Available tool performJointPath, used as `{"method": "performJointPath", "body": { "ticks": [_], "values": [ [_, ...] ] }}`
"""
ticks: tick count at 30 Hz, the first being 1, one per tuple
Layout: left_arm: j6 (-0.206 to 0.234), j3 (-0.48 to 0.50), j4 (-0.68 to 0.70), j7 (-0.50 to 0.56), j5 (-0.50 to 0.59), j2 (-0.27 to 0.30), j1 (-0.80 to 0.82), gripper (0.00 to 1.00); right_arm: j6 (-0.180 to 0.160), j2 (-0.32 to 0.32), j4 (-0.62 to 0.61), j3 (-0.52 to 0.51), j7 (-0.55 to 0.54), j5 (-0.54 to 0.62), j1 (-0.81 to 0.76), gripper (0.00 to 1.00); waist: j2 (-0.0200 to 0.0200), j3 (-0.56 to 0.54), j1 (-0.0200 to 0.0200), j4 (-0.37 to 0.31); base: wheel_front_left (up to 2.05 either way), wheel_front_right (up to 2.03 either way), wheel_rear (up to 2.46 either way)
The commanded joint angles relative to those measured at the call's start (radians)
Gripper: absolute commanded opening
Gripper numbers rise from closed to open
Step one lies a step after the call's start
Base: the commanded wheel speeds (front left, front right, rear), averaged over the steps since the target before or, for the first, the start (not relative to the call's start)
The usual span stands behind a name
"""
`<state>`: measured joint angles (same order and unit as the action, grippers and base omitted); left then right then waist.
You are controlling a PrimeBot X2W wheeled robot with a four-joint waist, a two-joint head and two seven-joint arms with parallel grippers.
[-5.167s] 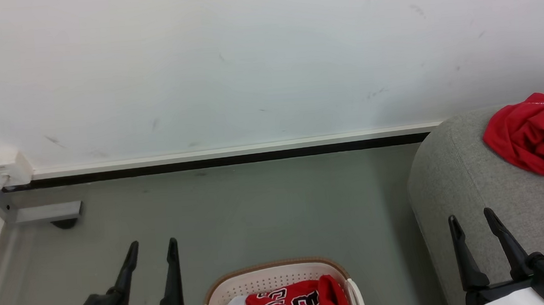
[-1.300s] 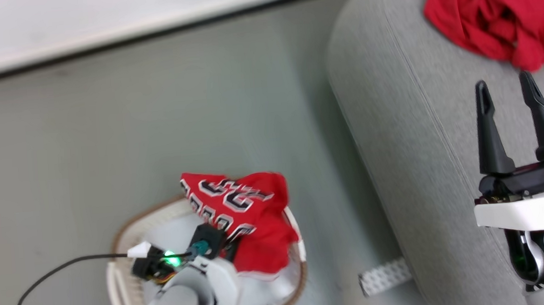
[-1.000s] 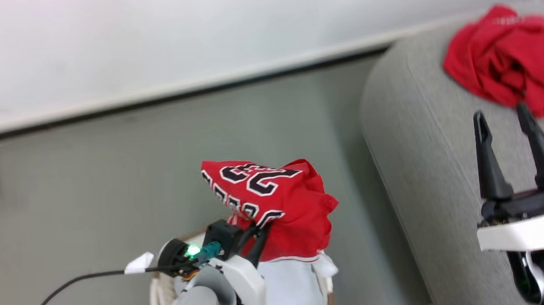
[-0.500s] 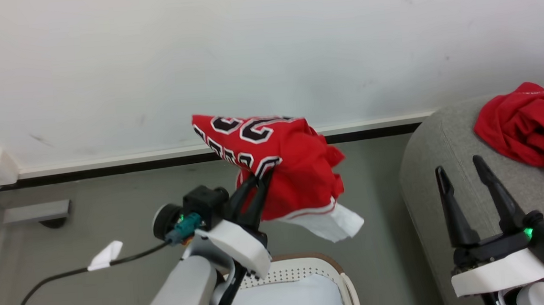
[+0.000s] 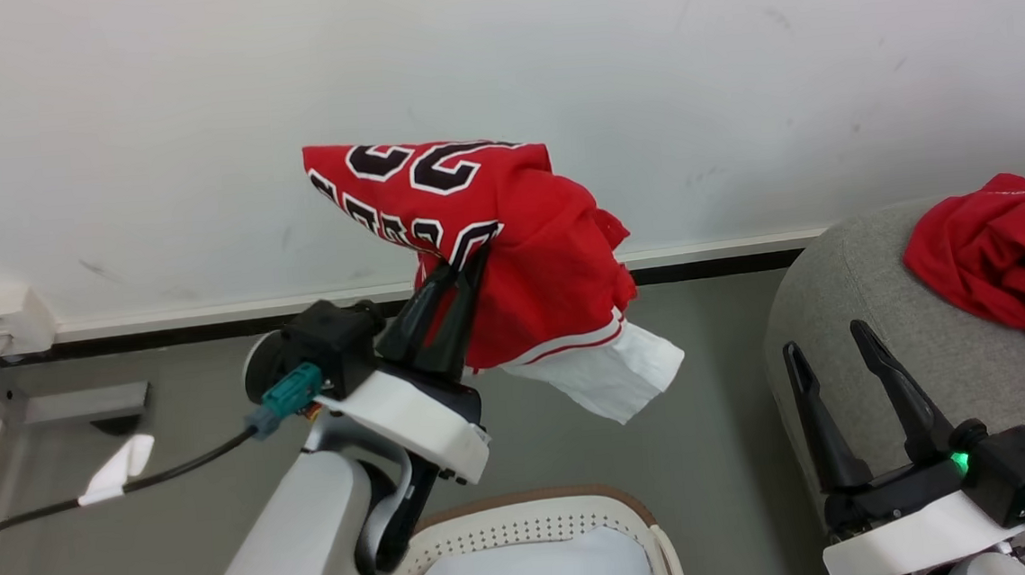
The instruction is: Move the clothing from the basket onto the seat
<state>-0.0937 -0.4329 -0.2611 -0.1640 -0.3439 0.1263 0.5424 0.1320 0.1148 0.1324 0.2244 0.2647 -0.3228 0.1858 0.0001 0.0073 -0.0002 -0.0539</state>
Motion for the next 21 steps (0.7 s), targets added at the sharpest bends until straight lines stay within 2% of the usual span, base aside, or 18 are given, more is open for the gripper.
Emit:
{"method": "performJointPath", "body": {
  "ticks": [1, 12, 16, 21],
  "values": [
    [0.006, 0.002, 0.015, 0.006, -0.023, 0.007, -0.022, 0.0, -0.003, -0.001, -0.002, 0.004, -0.001, -0.017, -0.003, 1.0, -0.0001, 0.001, 0.0002, -0.001, 0.0, 0.0, 0.0],
    [0.02, -0.004, 0.036, 0.014, -0.034, 0.011, -0.05, 0.0, -0.003, 0.022, 0.008, 0.046, -0.001, -0.028, 0.014, 1.0, -0.0001, -0.001, 0.0002, -0.002, 0.0, 0.0, 0.0],
    [0.019, -0.01, 0.029, 0.01, -0.036, 0.008, -0.053, 0.0, -0.003, 0.041, 0.013, 0.095, -0.001, -0.032, 0.026, 1.0, -0.0001, 0.0, 0.0002, 0.002, 0.0, 0.0, 0.0],
    [0.016, -0.018, 0.018, 0.002, -0.042, 0.003, -0.056, 0.0, -0.003, 0.093, 0.011, 0.221, -0.001, -0.057, 0.058, 1.0, -0.0001, -0.001, 0.0002, 0.013, 0.0, 0.0, 0.0]
  ]
}}
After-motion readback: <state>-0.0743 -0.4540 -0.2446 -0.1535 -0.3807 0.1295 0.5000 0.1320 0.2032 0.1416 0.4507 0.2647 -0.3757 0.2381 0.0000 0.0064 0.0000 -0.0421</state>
